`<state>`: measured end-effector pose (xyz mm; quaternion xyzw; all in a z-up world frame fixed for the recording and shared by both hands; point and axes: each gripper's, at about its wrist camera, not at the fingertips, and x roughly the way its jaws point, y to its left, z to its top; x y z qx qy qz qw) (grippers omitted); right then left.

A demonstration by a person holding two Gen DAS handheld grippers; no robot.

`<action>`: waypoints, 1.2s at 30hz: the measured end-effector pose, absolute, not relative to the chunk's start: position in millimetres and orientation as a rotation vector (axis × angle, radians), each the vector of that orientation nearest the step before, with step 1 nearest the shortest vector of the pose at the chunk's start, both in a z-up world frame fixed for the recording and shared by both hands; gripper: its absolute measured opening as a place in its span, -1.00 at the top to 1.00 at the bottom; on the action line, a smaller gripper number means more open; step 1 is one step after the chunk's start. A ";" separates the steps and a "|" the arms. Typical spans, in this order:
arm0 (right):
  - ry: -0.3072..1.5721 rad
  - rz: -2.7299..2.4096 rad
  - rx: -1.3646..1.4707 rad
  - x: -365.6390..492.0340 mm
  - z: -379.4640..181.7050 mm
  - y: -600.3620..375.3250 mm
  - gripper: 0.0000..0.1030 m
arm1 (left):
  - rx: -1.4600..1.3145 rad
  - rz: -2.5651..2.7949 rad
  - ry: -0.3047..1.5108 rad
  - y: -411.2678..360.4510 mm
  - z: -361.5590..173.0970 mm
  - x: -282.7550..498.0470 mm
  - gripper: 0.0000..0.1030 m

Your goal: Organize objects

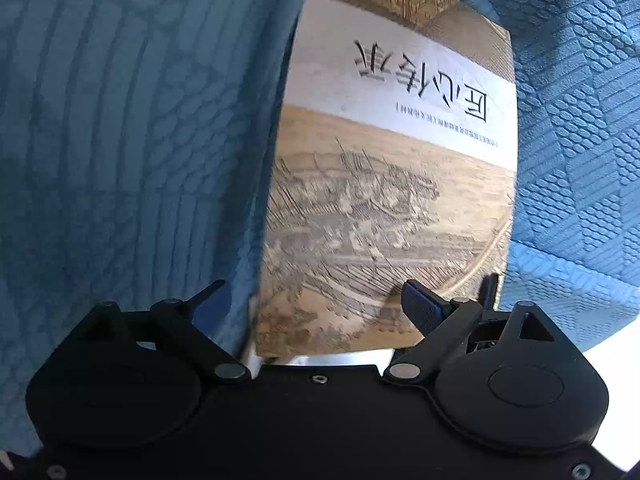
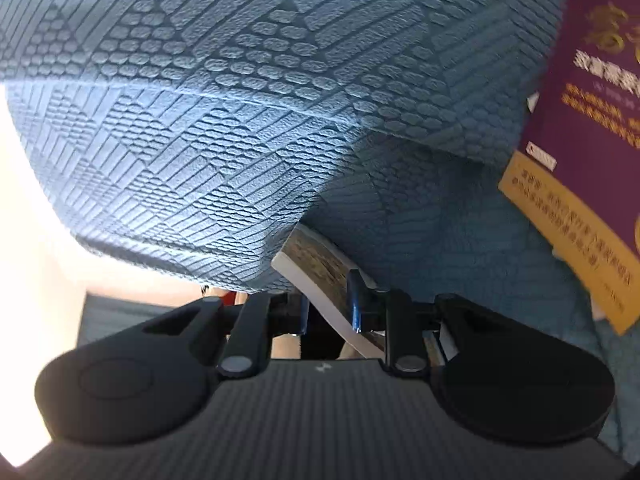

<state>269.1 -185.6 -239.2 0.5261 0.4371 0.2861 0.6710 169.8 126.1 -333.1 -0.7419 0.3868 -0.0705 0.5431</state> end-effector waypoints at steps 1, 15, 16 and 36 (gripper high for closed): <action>0.986 0.637 1.196 267.1 -239.8 -184.4 0.55 | -1.766 -0.174 0.918 125.5 -333.4 168.2 -0.72; 0.976 0.604 1.234 260.5 -246.2 -176.6 0.54 | -1.765 -0.172 0.919 130.9 -335.7 134.5 -0.31; 0.969 0.606 1.220 260.4 -245.3 -176.8 0.54 | -1.752 -0.170 0.920 132.3 -335.0 132.6 -0.24; 0.953 0.500 1.114 256.5 -262.5 -184.5 0.61 | -1.637 -0.110 0.735 152.2 -278.1 160.3 0.16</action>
